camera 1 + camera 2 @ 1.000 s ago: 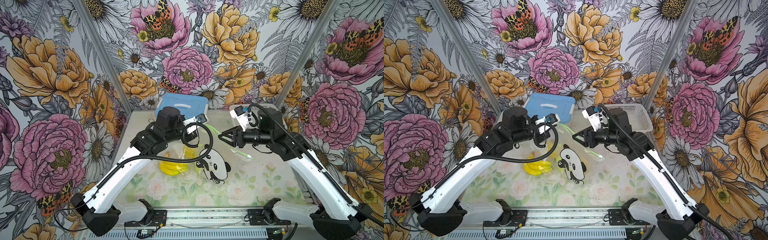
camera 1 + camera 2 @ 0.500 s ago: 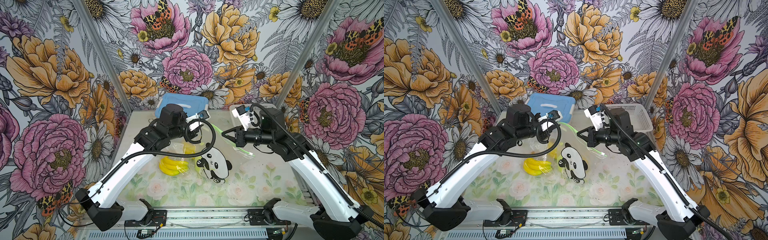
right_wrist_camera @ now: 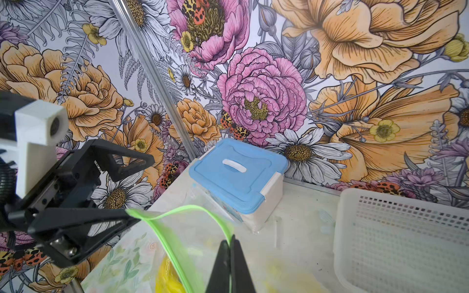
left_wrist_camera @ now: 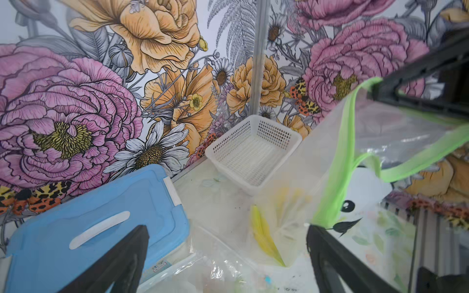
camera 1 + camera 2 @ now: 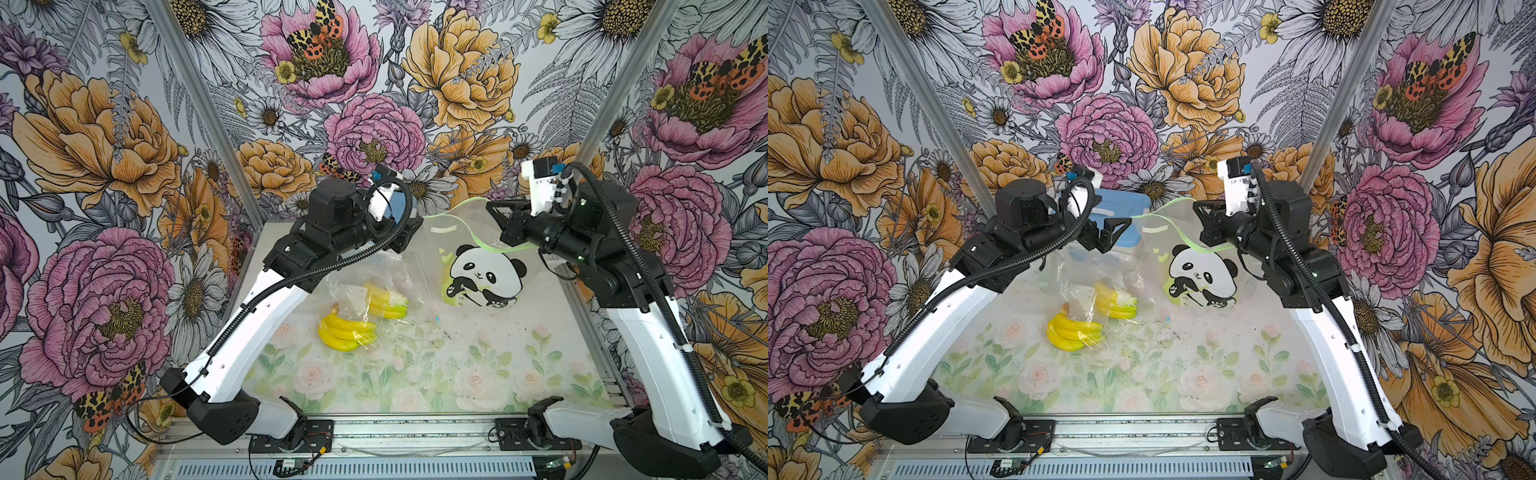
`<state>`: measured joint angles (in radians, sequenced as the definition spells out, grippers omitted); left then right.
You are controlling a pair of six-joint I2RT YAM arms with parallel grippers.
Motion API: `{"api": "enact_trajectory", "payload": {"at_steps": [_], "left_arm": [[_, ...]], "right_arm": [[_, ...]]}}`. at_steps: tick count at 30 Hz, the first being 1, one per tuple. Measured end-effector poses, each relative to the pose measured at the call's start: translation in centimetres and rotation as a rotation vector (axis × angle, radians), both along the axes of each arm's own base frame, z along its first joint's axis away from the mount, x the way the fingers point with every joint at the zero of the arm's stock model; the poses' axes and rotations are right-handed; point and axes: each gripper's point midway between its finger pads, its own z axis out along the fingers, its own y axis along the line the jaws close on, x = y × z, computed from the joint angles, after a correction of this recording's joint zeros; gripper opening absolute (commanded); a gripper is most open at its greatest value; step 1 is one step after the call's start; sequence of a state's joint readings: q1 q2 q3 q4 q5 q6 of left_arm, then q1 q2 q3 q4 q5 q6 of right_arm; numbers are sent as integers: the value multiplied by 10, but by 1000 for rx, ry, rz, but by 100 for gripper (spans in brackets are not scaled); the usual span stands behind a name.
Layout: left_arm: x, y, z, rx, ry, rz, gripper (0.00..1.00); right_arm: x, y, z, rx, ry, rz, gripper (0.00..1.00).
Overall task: Open the zip-top bag and take out the banana
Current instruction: Open the zipper of the food storage bag at the center of the board.
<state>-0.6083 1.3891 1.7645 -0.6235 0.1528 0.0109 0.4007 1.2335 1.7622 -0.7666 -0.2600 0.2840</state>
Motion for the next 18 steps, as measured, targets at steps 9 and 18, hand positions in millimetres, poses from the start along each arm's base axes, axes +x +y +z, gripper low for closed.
{"api": "enact_trajectory", "payload": {"at_steps": [9,18], "left_arm": [[-46,-7,-53,-120,221,-16,99],[-73,-28,-123,-106,423,53,99]], "right_arm": [[-19,51,-169,-2,395,88,0],[-15,59,-173,179,427,65,0]]}}
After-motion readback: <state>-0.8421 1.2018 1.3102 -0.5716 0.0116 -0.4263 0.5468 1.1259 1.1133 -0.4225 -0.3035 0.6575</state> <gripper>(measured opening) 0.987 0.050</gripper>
